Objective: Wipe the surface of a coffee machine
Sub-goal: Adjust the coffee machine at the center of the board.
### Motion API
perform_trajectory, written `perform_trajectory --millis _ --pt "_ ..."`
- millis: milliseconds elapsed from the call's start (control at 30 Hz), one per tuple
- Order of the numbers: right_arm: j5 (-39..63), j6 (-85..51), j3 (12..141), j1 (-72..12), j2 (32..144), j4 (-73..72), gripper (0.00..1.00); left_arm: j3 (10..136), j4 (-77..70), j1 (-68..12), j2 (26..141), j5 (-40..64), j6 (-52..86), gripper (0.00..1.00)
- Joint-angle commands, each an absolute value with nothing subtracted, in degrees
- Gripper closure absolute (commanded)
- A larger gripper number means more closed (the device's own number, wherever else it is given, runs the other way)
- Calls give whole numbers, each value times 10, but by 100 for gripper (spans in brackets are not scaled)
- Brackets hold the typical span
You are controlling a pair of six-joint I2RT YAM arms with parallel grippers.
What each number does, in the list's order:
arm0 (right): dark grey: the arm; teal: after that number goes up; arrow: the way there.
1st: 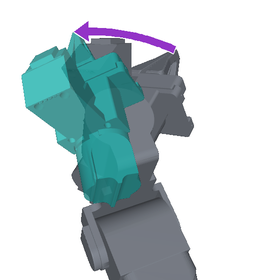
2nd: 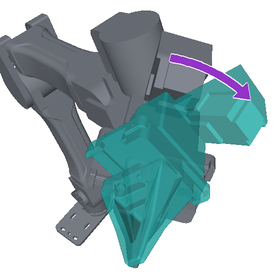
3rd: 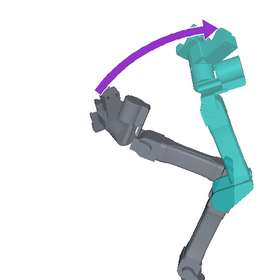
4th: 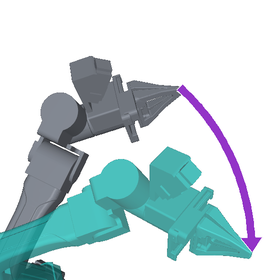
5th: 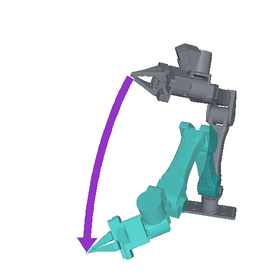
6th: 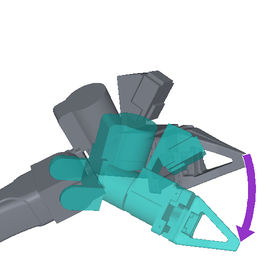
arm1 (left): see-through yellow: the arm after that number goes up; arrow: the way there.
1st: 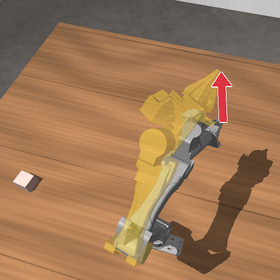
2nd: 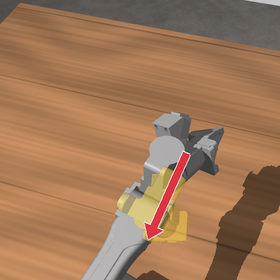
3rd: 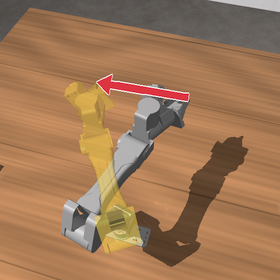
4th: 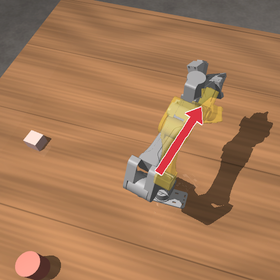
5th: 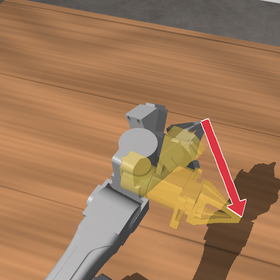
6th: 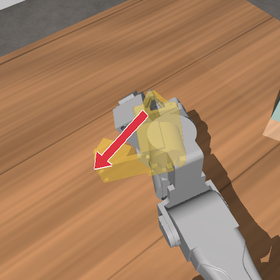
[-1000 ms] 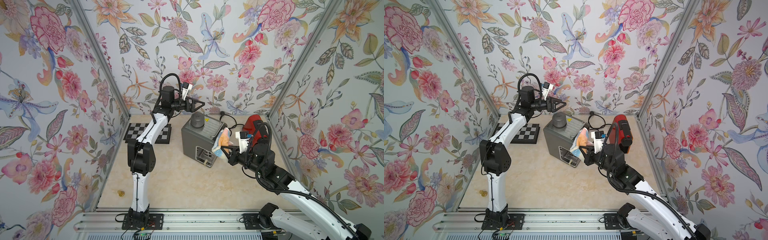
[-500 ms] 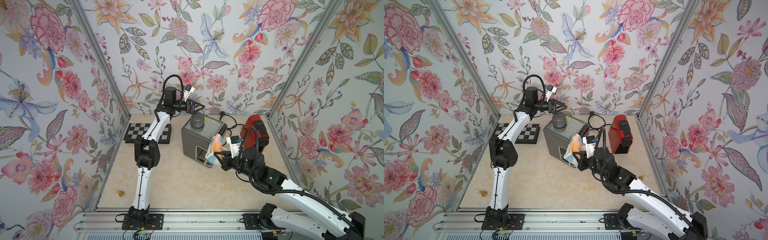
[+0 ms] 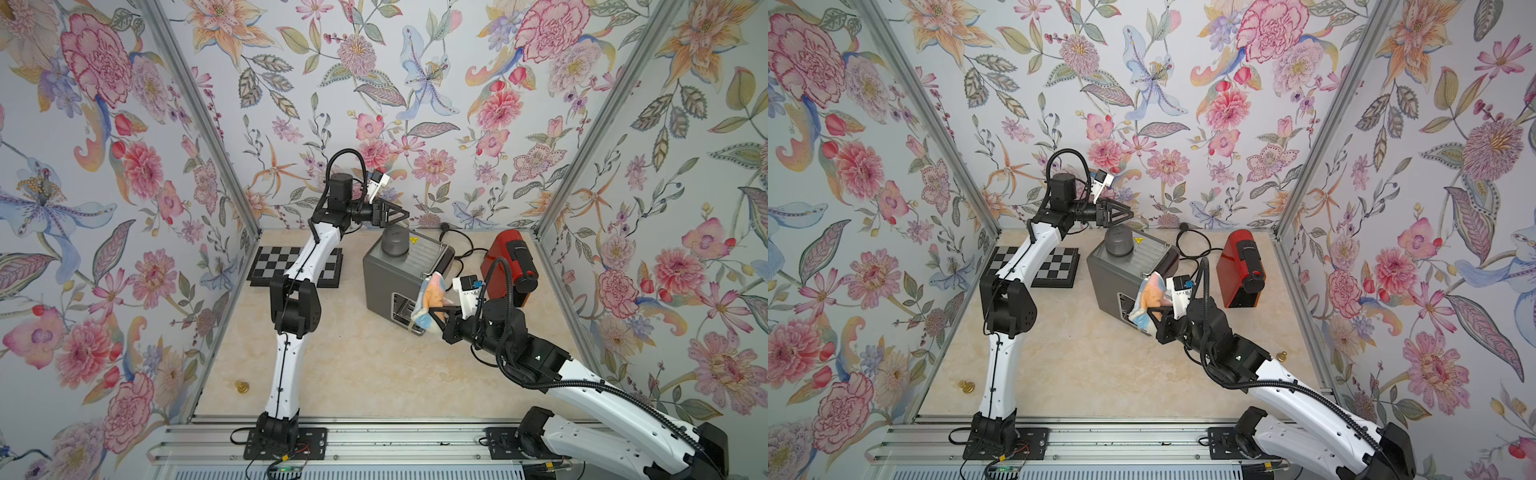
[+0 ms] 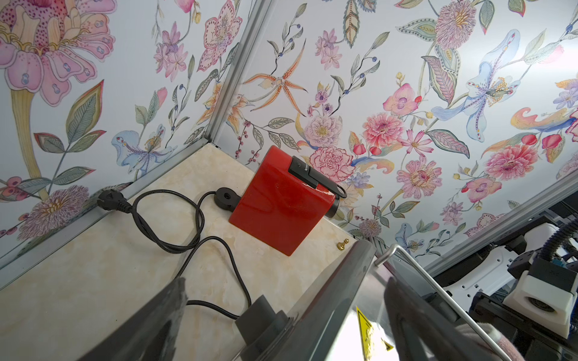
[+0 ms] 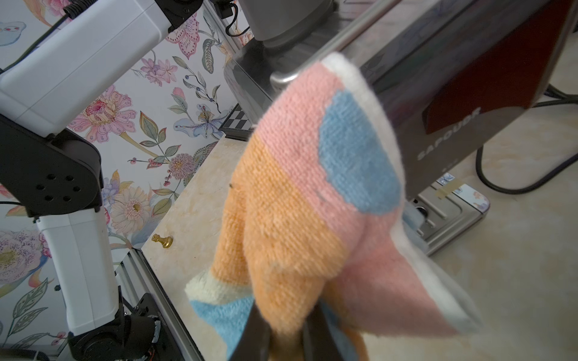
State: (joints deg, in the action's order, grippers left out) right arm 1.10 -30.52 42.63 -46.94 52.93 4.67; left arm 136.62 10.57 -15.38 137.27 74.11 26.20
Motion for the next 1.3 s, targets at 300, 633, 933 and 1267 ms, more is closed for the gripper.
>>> perform_trajectory --millis 300,633,933,1267 --pt "11 -318 414 -489 525 11 100 1358 -74 -183 1439 727 350 1" --pt "38 -319 400 -440 531 -11 100 1085 -182 -200 1303 787 346 1" --pt "143 -290 394 -326 520 -23 100 807 -468 -208 1167 752 507 1" --pt "203 -286 371 -298 505 -36 100 728 -500 -173 1106 688 520 1"
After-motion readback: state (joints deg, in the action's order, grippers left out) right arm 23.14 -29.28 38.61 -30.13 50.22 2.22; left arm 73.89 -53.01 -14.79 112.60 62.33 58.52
